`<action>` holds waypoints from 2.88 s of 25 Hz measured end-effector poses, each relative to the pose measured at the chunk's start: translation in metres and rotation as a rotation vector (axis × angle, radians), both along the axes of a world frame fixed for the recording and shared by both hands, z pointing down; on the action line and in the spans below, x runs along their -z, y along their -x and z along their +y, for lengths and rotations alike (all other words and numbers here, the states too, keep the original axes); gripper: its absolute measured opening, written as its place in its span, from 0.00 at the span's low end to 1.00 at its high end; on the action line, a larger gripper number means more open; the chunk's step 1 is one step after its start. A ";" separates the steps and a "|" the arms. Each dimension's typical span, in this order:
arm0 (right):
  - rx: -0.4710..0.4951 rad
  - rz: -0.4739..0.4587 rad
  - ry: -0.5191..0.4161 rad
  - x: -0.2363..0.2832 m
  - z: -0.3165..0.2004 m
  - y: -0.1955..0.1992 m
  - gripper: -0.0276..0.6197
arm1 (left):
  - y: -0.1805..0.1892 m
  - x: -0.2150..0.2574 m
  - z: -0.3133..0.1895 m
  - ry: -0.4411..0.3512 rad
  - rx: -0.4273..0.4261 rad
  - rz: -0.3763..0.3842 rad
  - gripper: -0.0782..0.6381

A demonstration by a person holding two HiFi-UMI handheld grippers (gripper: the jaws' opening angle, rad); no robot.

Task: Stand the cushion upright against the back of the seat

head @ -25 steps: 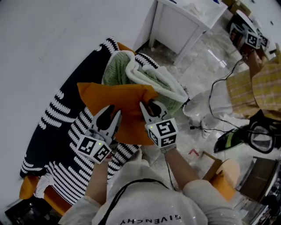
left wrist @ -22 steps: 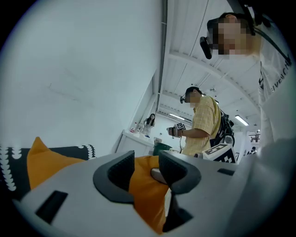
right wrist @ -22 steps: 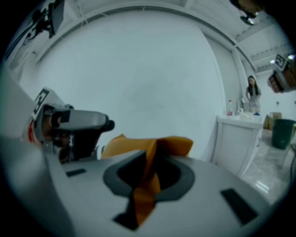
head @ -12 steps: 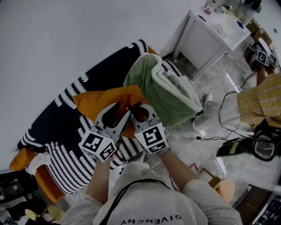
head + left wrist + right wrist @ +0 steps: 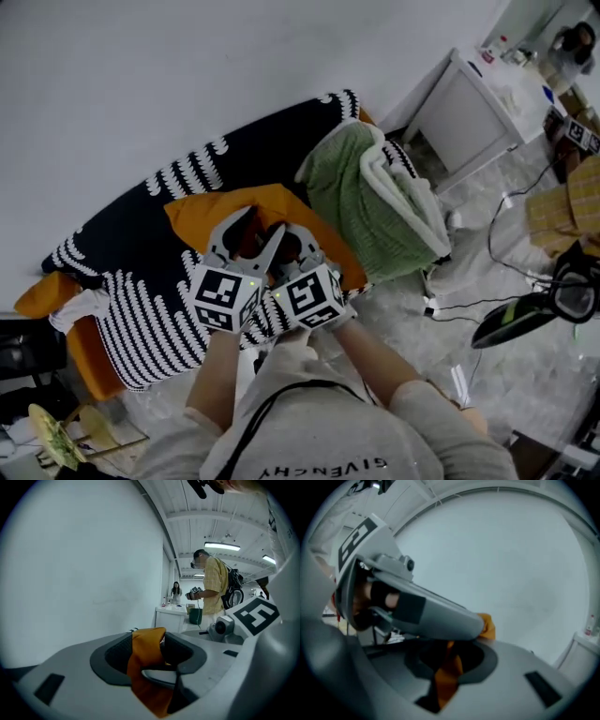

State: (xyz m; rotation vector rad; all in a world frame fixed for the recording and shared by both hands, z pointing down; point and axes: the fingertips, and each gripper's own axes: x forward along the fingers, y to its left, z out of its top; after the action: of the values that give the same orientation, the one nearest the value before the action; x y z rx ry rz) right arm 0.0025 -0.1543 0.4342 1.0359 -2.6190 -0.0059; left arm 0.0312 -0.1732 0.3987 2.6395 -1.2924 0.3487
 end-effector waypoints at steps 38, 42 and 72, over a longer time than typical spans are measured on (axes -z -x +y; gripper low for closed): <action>-0.069 0.152 0.241 -0.147 0.121 -0.080 0.23 | 0.171 -0.041 0.083 0.029 0.466 0.076 0.17; -0.168 0.186 0.344 -0.187 0.140 -0.120 0.26 | 0.194 -0.055 0.100 0.054 0.517 0.087 0.17; -0.187 0.288 0.558 -0.248 0.113 -0.099 0.14 | 0.349 -0.153 0.131 0.251 0.713 0.228 0.17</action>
State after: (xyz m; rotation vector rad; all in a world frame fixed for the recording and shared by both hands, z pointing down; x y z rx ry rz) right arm 0.1016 -0.0417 0.6822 0.9775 -2.0740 0.5439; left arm -0.3178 -0.0426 0.5515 1.7971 -1.8360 0.0838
